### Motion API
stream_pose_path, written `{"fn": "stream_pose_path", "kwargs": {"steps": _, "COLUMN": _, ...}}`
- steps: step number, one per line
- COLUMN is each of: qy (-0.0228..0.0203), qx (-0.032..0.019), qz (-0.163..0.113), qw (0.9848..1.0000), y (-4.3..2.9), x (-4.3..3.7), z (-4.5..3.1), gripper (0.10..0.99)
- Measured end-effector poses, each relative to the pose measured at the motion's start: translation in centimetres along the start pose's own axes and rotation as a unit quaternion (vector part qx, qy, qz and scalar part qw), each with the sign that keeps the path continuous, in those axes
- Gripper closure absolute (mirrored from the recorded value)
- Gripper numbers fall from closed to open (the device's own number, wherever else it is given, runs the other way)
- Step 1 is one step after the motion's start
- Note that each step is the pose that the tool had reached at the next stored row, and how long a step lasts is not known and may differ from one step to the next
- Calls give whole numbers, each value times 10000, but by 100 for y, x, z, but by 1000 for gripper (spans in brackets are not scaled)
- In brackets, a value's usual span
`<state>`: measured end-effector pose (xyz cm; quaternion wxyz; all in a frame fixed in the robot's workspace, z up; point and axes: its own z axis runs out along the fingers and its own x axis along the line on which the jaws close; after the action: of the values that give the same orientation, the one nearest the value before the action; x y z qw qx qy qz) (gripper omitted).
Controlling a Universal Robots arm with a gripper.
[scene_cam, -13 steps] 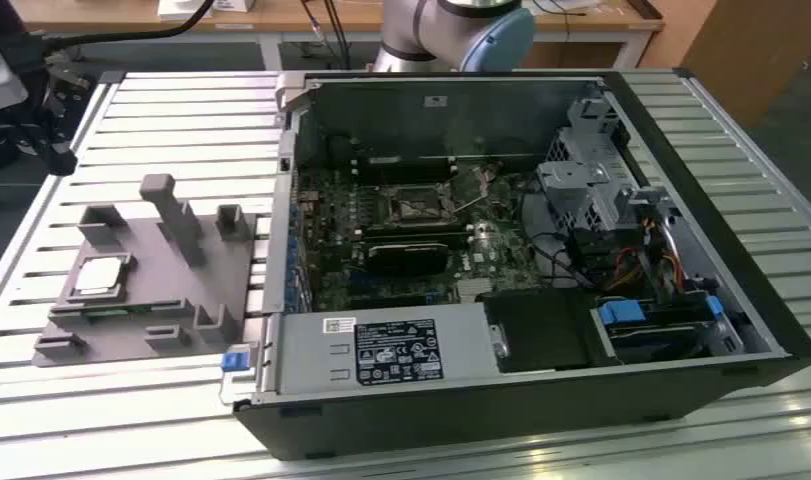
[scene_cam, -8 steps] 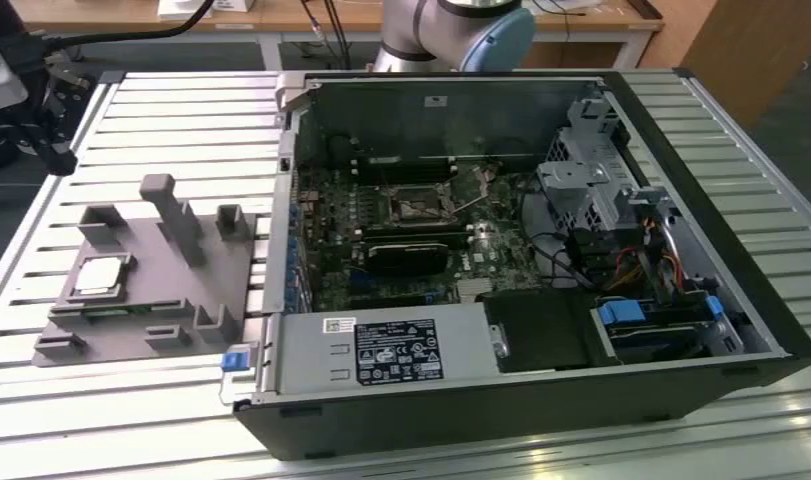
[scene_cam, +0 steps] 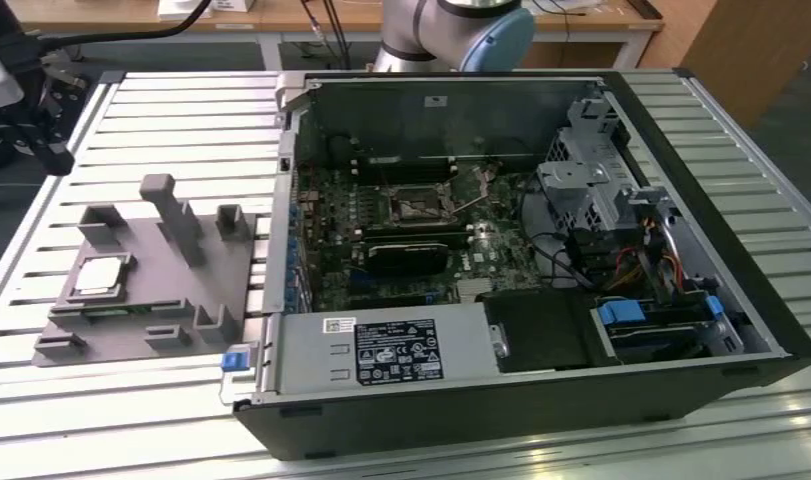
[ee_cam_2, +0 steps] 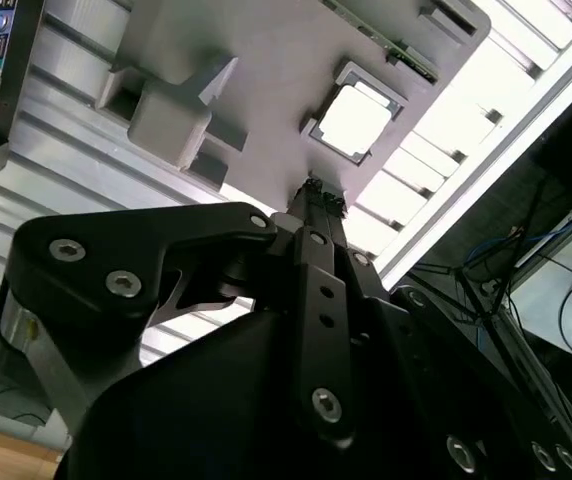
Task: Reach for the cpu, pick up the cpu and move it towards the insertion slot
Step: 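Reach for the cpu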
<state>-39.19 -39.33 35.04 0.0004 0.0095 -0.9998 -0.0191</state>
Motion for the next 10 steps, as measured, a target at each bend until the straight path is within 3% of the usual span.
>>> {"fn": "stream_pose_path", "kwargs": {"steps": 6, "qy": 0, "qx": 0, "qz": 0, "qw": 10000, "y": 1, "x": 80, "z": 0, "gripper": 980}}
{"fn": "stream_pose_path", "kwargs": {"steps": 10, "qy": 0, "qx": 0, "qz": -1, "qw": 10000, "y": 6, "x": 177, "z": 2, "gripper": 980}}
